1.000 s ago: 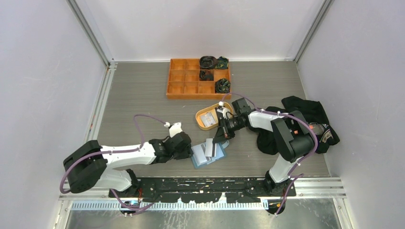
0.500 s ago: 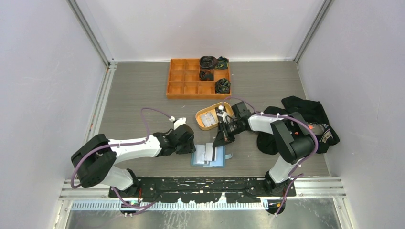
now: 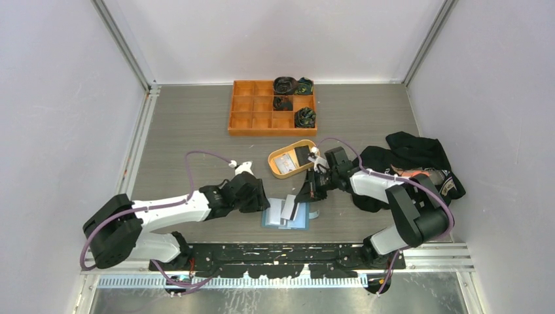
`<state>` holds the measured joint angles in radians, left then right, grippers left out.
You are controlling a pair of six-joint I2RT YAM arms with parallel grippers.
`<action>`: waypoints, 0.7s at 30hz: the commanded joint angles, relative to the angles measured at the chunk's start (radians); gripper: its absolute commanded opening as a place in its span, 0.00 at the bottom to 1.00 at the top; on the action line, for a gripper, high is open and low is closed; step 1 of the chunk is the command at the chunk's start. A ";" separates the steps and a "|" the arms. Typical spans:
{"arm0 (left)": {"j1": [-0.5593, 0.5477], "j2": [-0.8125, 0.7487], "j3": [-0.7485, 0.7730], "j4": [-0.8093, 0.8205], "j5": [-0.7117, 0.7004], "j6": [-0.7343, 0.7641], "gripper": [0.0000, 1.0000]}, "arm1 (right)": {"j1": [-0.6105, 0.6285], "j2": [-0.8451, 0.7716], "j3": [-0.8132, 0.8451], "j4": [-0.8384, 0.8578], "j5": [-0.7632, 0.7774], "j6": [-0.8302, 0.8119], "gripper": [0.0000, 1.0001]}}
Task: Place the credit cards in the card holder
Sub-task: Insert the credit card into the card holder.
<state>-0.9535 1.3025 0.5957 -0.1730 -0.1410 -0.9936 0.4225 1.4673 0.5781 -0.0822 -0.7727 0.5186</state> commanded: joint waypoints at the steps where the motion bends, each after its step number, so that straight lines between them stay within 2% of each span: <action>1: -0.001 -0.067 -0.021 0.079 0.038 0.025 0.49 | -0.002 0.032 0.020 0.030 0.072 0.045 0.04; 9: -0.001 -0.038 -0.036 0.128 0.105 0.057 0.53 | -0.001 0.026 -0.036 0.051 0.040 0.025 0.04; 16: 0.000 0.012 -0.023 0.132 0.134 0.059 0.53 | -0.001 -0.033 -0.133 0.184 -0.006 0.050 0.04; 21: -0.001 0.029 -0.020 0.137 0.136 0.058 0.52 | -0.001 -0.003 -0.139 0.221 -0.001 0.072 0.03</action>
<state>-0.9535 1.3201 0.5556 -0.0868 -0.0212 -0.9558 0.4213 1.4532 0.4419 0.0799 -0.7971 0.5835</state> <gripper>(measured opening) 0.525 0.064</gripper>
